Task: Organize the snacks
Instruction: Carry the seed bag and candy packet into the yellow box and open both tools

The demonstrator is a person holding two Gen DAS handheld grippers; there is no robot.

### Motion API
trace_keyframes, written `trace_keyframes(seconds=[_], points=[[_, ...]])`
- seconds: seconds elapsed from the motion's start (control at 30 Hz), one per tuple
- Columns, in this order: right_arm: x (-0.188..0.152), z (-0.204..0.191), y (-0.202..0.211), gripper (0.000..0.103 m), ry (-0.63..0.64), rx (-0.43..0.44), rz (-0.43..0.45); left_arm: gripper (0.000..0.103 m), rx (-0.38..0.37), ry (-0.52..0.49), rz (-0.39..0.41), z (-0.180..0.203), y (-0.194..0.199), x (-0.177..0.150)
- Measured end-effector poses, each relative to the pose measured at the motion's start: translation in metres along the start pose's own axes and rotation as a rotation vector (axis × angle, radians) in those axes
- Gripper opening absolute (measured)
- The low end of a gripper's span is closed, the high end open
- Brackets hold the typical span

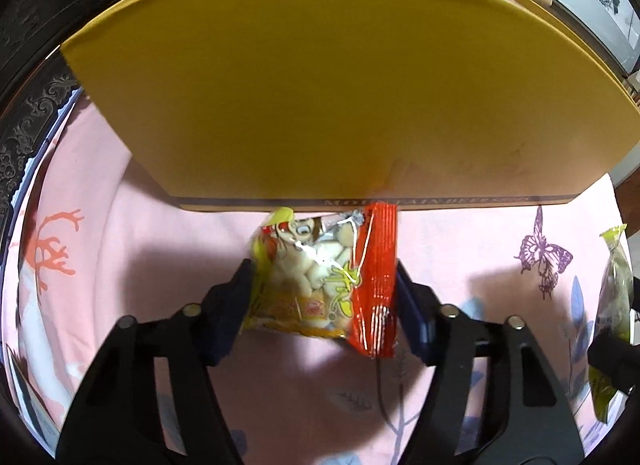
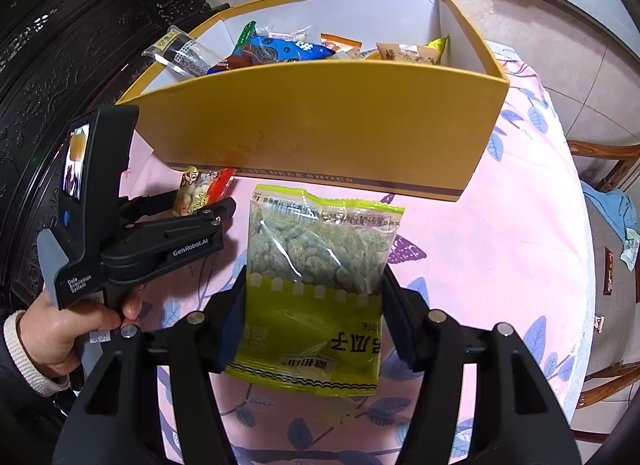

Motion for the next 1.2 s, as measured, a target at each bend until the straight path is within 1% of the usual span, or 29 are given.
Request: trace_keyframes(seconds=[0.03,0.1,0.2,0.3,0.4,0.57,0.6,0.73,0.83,1.07,1.2], points=[[0.000,0.001,0.001,0.061,0.000,0.000,0.003,0.047,-0.008,0.003,0.005,-0.002,0.002,-0.002],[-0.001,0.001,0.003,0.061,-0.002,-0.003,0.008,0.044,-0.042,0.021,0.008,-0.006,0.005,-0.006],[-0.003,0.000,0.006,0.061,-0.002,-0.003,0.012,0.041,-0.101,0.045,0.014,-0.017,0.008,-0.011],[-0.005,-0.002,0.009,0.061,0.006,-0.004,0.019,0.039,-0.137,0.071,0.019,-0.024,0.012,-0.019],[-0.006,-0.005,0.013,0.061,0.011,-0.004,0.030,0.037,-0.144,0.079,0.029,-0.032,0.019,-0.025],[-0.008,-0.007,0.020,0.062,0.013,0.005,0.047,0.035,-0.156,0.066,0.069,-0.039,0.046,-0.031],[-0.008,-0.008,0.022,0.062,0.015,0.009,0.051,0.035,-0.154,0.063,0.076,-0.032,0.051,-0.029],[-0.007,-0.010,0.032,0.062,0.025,0.016,0.072,0.034,-0.167,0.058,0.130,-0.032,0.083,-0.034],[-0.005,-0.012,0.042,0.062,0.027,0.025,0.095,0.034,-0.194,0.059,0.184,-0.033,0.110,-0.030],[0.013,-0.012,0.072,0.062,0.021,0.052,0.167,0.034,-0.248,0.046,0.312,-0.018,0.165,-0.008],[0.034,-0.010,0.094,0.062,0.025,0.053,0.231,0.034,-0.275,0.024,0.386,-0.011,0.195,0.016]])
Point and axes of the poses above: each gripper's, at about its wrist camera, not at the fingertips, and y roughly against the way its jaws point, z to its right, x to its top, the point moved 5 cm from there along -y, roughly the way its jaws point, and after that the axes turned 13 degrees about -z, right-handed, at the moved point
